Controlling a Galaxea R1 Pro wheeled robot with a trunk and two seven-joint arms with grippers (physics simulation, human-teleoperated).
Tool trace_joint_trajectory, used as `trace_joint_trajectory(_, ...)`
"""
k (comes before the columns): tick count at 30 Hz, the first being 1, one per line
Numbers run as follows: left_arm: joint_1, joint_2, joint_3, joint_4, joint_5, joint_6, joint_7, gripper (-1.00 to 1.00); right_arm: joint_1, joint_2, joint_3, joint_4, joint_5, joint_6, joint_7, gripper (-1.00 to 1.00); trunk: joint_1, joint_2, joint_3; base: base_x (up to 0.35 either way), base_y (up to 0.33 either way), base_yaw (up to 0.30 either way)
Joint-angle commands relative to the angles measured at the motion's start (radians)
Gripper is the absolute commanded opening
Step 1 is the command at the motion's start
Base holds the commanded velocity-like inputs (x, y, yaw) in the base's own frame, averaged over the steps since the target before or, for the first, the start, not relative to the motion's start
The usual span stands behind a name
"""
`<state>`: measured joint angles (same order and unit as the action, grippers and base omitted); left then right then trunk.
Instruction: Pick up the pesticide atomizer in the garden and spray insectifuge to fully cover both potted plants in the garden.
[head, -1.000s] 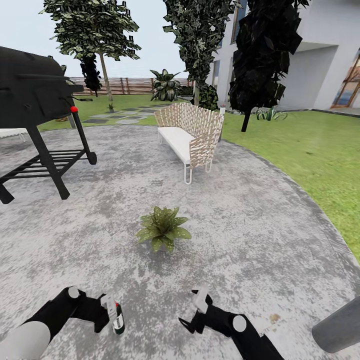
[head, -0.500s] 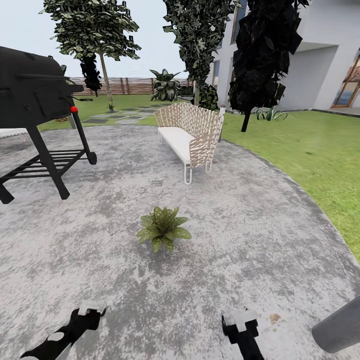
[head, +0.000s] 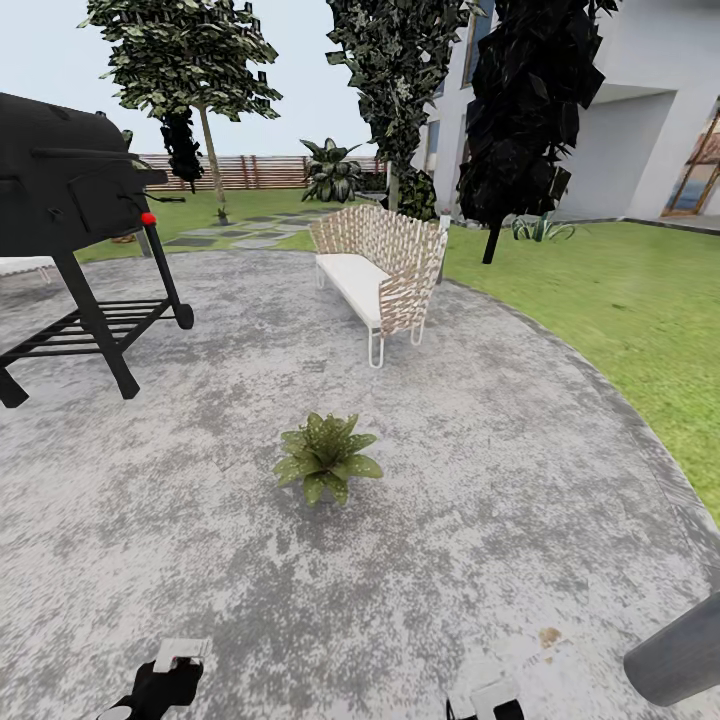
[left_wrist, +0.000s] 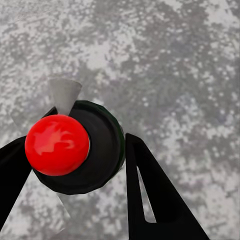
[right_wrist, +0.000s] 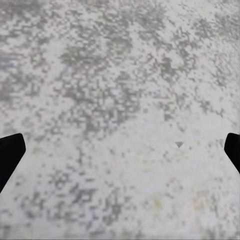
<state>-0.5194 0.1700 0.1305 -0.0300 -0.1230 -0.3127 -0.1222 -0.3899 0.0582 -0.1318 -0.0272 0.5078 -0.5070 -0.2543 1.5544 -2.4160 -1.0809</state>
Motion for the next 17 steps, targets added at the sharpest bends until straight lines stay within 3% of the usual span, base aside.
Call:
trace_joint_trajectory(1, -0.001, 0.0, 0.009, 0.001, -0.01, -0.003, -0.002, -1.0, 0.0, 0.0, -0.008, 0.002, 0.011, -0.002, -0.005, 1.0, 0.0, 0.0, -0.001, 0.0, 0.0, 0.0)
trace_joint_trajectory(17, 0.001, -0.001, 0.009, -0.001, -0.011, -0.004, -0.001, -1.0, 0.012, 0.0, -0.008, 0.003, 0.011, -0.001, -0.005, 1.0, 0.0, 0.0, -0.001, 0.0, 0.0, 0.0)
